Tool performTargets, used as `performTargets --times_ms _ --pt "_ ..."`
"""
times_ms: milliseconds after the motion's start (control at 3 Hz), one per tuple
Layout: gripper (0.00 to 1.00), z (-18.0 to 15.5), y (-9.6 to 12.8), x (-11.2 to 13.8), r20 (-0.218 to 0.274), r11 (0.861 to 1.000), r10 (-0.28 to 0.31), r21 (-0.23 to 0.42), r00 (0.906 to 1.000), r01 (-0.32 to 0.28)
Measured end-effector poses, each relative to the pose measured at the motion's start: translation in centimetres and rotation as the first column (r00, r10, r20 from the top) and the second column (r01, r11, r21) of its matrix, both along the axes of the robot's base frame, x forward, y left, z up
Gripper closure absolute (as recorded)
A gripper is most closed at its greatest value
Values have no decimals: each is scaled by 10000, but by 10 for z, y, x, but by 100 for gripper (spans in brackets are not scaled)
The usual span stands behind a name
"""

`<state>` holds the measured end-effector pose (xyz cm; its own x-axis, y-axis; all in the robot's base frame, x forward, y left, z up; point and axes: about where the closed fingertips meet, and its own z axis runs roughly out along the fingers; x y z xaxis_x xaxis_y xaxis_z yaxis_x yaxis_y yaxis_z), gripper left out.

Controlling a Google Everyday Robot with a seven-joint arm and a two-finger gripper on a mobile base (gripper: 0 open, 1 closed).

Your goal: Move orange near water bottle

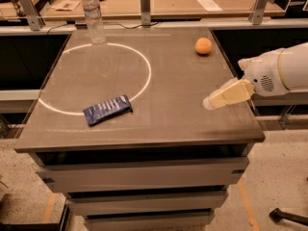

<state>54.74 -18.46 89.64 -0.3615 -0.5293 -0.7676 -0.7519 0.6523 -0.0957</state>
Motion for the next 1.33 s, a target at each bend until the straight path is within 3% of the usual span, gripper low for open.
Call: performTargets --times_ms 667,1333 --pt "0 -35 -15 80 -57 9869 -876 1352 9961 875" --pt "0 -43 -44 148 62 9730 -1466 1810 9892 1431"
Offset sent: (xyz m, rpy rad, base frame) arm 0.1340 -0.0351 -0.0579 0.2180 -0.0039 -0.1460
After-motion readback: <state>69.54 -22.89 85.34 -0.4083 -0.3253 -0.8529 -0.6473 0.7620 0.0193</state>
